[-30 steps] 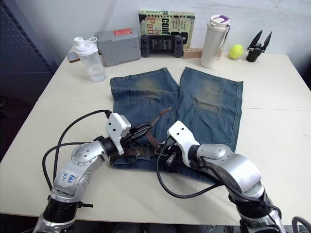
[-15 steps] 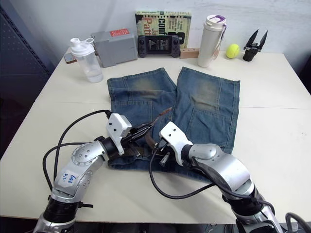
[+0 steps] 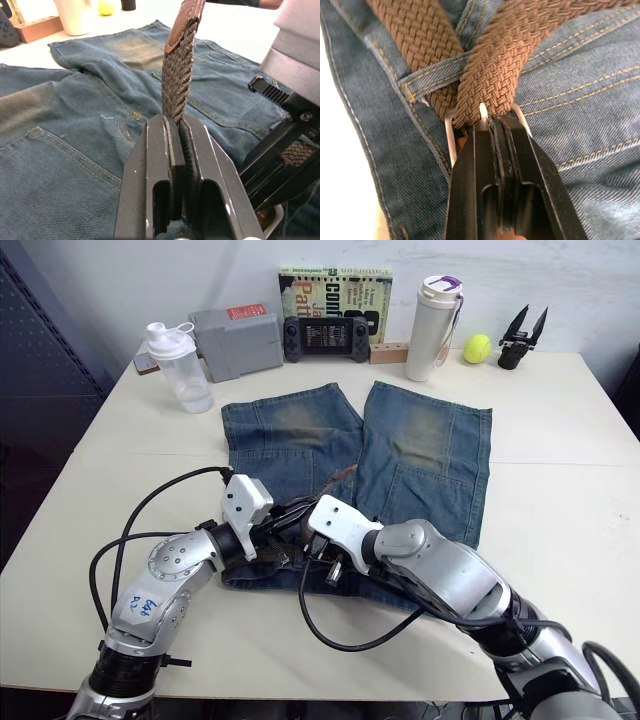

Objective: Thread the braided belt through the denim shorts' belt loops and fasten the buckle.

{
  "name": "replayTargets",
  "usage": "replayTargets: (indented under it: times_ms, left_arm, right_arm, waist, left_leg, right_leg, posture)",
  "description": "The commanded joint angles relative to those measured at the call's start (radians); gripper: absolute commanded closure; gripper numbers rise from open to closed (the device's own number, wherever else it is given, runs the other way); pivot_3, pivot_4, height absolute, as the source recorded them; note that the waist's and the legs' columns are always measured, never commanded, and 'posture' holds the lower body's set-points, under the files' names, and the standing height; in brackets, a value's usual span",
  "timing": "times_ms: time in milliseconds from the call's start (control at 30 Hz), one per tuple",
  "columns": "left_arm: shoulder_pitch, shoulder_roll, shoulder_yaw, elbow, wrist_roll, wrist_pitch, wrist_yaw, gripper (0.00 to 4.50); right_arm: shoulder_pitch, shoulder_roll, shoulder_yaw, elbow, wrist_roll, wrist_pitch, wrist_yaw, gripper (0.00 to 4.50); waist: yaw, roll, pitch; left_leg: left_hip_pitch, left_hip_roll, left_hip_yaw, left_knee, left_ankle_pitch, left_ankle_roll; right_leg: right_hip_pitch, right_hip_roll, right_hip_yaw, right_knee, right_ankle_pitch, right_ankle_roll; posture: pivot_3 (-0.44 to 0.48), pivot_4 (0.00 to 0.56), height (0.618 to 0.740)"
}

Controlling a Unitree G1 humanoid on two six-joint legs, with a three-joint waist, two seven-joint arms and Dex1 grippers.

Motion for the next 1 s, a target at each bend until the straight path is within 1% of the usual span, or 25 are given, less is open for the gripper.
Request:
replayTargets:
  times_ms: [33, 100, 200, 267, 467, 533, 667, 833, 1000]
  left_arm:
    - [-0.039, 0.008, 0.036, -0.009, -0.018, -0.016, -0.013, 4.50]
    - [-0.049, 0.011, 0.041, -0.004, -0.022, -0.015, -0.017, 4.50]
    - [-0.078, 0.017, 0.049, 0.020, -0.028, -0.021, -0.033, 4.50]
    - [-0.104, 0.022, 0.053, 0.031, -0.036, -0.021, -0.050, 4.50]
    - [-0.173, 0.040, 0.054, 0.055, -0.065, -0.022, -0.115, 4.50]
    - [-0.213, 0.053, 0.048, 0.073, -0.082, -0.029, -0.162, 4.50]
    - [-0.312, 0.068, 0.041, 0.156, -0.114, -0.042, -0.272, 4.50]
    - [-0.411, 0.068, 0.020, 0.274, -0.095, -0.104, -0.380, 4.50]
    - [-0.514, 0.018, -0.007, 0.389, -0.076, -0.174, -0.428, 4.50]
  right_arm:
    - [0.033, -0.035, 0.189, 0.112, -0.012, 0.071, 0.048, 4.49]
    - [0.017, -0.034, 0.214, 0.124, -0.030, 0.066, 0.053, 4.49]
    - [-0.008, -0.013, 0.299, 0.122, -0.053, 0.055, 0.075, 4.49]
    - [-0.016, -0.003, 0.333, 0.132, -0.068, 0.048, 0.085, 4.49]
    - [-0.036, 0.004, 0.374, 0.175, -0.117, 0.023, 0.124, 4.49]
    - [-0.039, -0.001, 0.401, 0.179, -0.139, 0.000, 0.141, 4.49]
    - [-0.050, -0.012, 0.456, 0.196, -0.190, -0.065, 0.200, 4.49]
    - [-0.051, -0.014, 0.489, 0.217, -0.249, -0.127, 0.277, 4.49]
    - [-0.029, -0.001, 0.475, 0.234, -0.284, -0.149, 0.330, 4.49]
  waist:
    - [0.001, 0.000, -0.004]
    - [0.001, 0.000, -0.007]
    - [-0.001, 0.000, -0.012]
    - [-0.002, 0.000, -0.014]
    - [-0.016, -0.001, -0.019]
    - [-0.022, -0.001, -0.019]
    - [-0.027, 0.000, -0.019]
    - [-0.027, 0.000, -0.020]
    - [-0.025, -0.001, -0.020]
  left_leg:
    - [0.000, 0.000, 0.000, 0.000, 0.000, 0.000]
    - [0.000, 0.000, 0.000, 0.000, 0.000, 0.000]
    - [0.002, 0.000, 0.000, 0.000, 0.000, 0.000]
    - [0.003, 0.000, 0.000, -0.001, 0.000, 0.000]
    - [0.004, 0.001, 0.000, -0.003, 0.000, -0.001]
    - [0.005, 0.002, 0.000, -0.003, 0.000, -0.001]
    - [0.006, 0.002, 0.000, -0.003, 0.000, -0.001]
    - [0.006, 0.003, 0.000, -0.003, 0.000, -0.002]
    - [0.006, 0.003, 0.000, -0.003, 0.000, -0.002]
  right_leg:
    - [0.001, 0.000, 0.000, 0.000, 0.000, 0.000]
    - [0.001, 0.000, 0.000, -0.001, 0.000, 0.000]
    - [0.002, 0.000, 0.000, -0.001, 0.000, 0.000]
    - [0.003, 0.000, -0.001, -0.002, 0.000, 0.000]
    - [0.005, 0.001, -0.001, -0.003, 0.000, 0.000]
    - [0.006, 0.001, -0.001, -0.004, 0.000, 0.000]
    - [0.007, 0.002, -0.001, -0.005, 0.000, 0.000]
    - [0.007, 0.004, -0.001, -0.006, 0.000, 0.000]
    - [0.008, 0.004, -0.001, -0.006, 0.000, 0.000]
  posture:
    - [0.000, 0.150, 0.731]
    - [0.000, 0.150, 0.731]
    - [0.000, 0.150, 0.731]
    - [0.000, 0.150, 0.731]
    - [0.000, 0.150, 0.731]
    - [0.000, 0.150, 0.731]
    - [0.000, 0.150, 0.731]
    - [0.000, 0.150, 0.731]
    - [0.000, 0.150, 0.731]
